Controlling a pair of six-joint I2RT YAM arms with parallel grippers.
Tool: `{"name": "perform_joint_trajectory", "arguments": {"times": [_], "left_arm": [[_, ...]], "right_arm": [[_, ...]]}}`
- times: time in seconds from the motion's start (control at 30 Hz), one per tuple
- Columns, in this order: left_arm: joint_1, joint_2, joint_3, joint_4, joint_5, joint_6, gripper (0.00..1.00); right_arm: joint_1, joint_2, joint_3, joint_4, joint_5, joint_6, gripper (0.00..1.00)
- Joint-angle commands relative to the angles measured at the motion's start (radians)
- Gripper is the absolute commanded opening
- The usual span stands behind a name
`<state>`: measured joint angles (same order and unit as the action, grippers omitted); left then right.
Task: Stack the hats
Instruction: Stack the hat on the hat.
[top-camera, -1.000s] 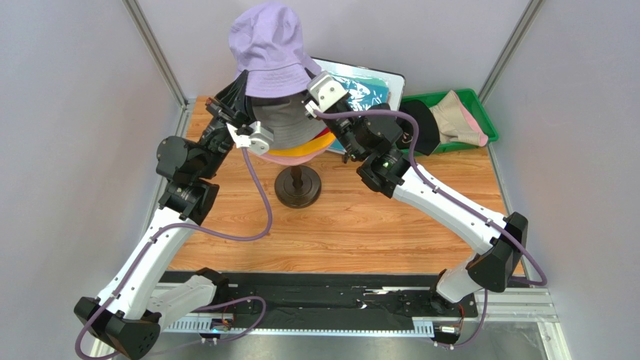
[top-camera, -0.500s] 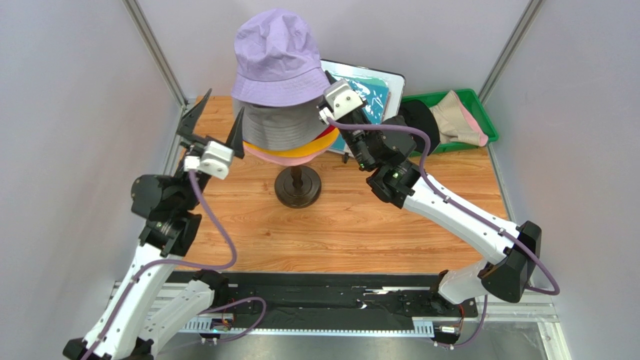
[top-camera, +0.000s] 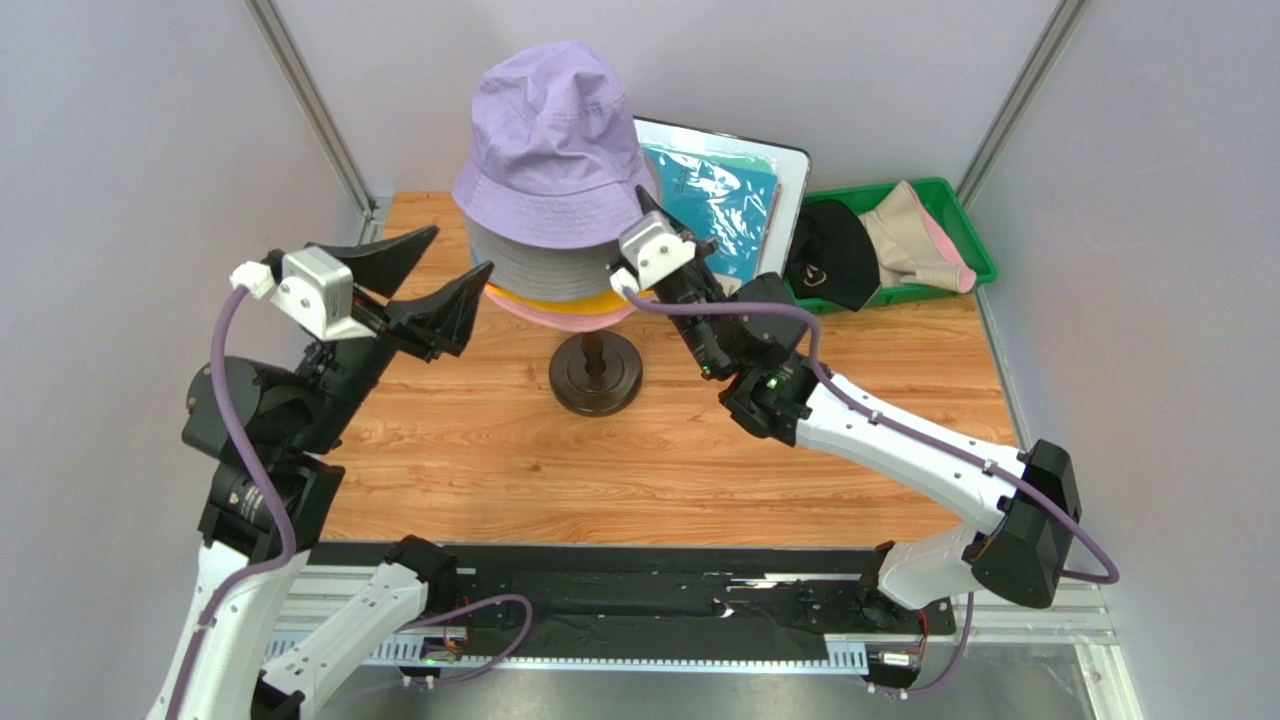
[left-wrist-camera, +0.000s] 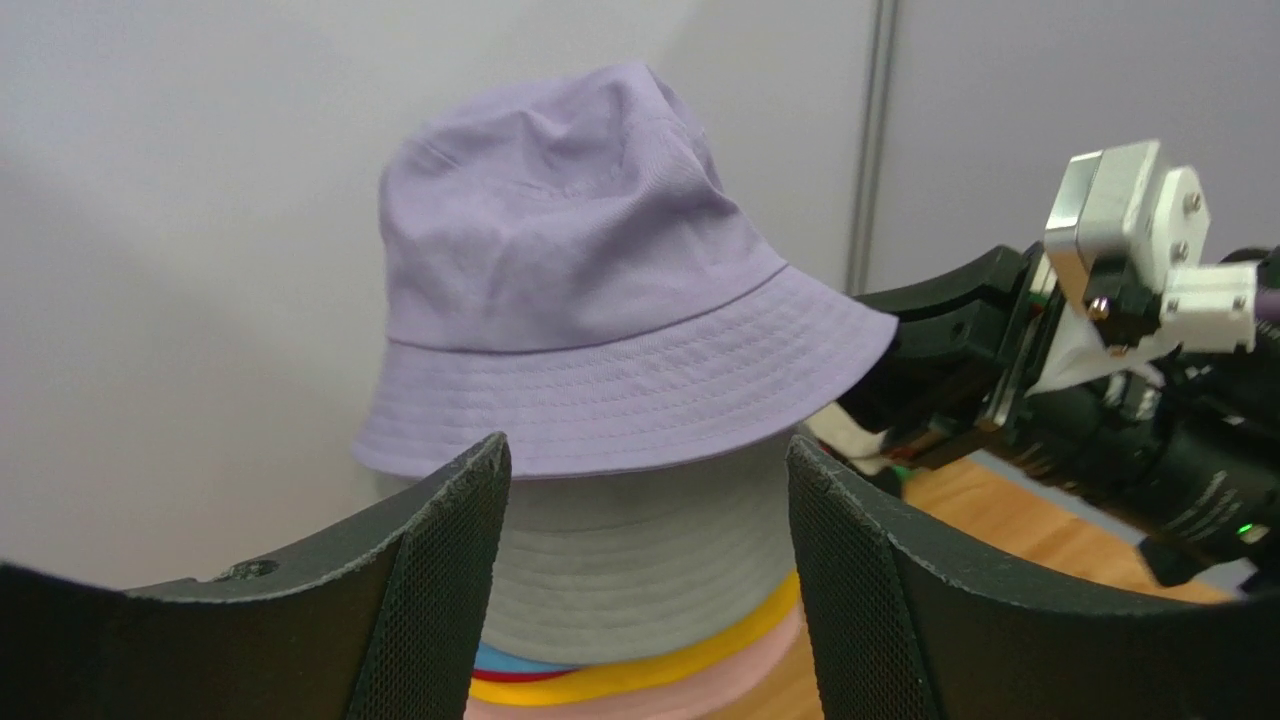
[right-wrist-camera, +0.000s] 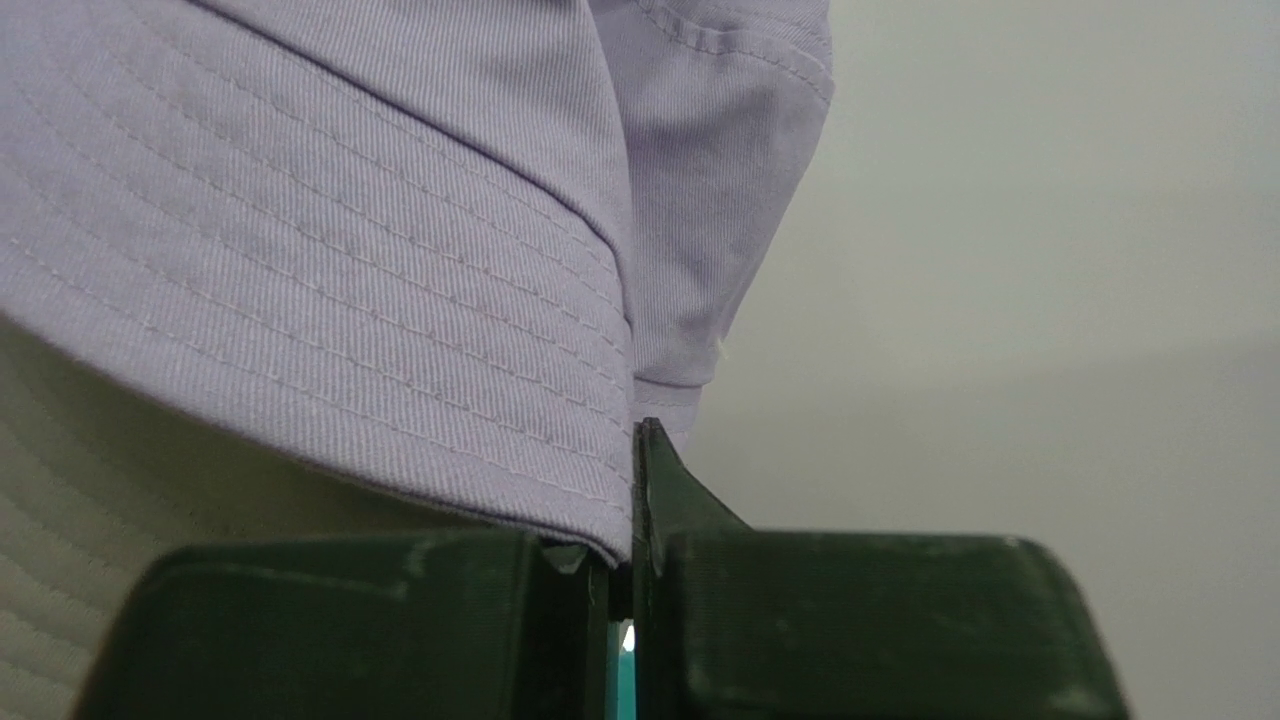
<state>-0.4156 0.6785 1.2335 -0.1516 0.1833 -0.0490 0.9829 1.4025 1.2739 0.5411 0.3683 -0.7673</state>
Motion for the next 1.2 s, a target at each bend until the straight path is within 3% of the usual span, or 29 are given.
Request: {"name": "perform_joint_trajectory", "arguments": {"times": [0.0, 0.13, 0.4, 0.73, 0.83, 1.17], "left_arm": [[0.005, 0.041, -0.002, -0.002, 0.059, -0.329, 0.74], [0.005, 0.058, -0.022, 0.05, 0.065, -0.469, 0.75], [0.008, 0.086, -0.043, 0.042, -0.136, -0.497, 0.76], [0.047, 0.13, -0.083, 0.145, -0.079, -0.693, 0.73], [0.087, 0.125, -0.135, 0.256, -0.021, -0.781, 0.7], [0.116, 0.121, -0.158, 0.21, 0.016, -0.848, 0.68]], "right_arm": [[0.048, -0.033, -0.05, 0.134, 0.072, -0.081, 0.0], [0.072, -0.019, -0.051, 0.134, 0.096, -0.095, 0.0], [0.089, 0.01, -0.071, 0.138, 0.12, -0.106, 0.0], [0.099, 0.027, -0.067, 0.122, 0.115, -0.078, 0.0], [0.105, 0.032, -0.067, 0.12, 0.115, -0.078, 0.0], [0.115, 0.03, -0.056, 0.115, 0.112, -0.072, 0.0]]}}
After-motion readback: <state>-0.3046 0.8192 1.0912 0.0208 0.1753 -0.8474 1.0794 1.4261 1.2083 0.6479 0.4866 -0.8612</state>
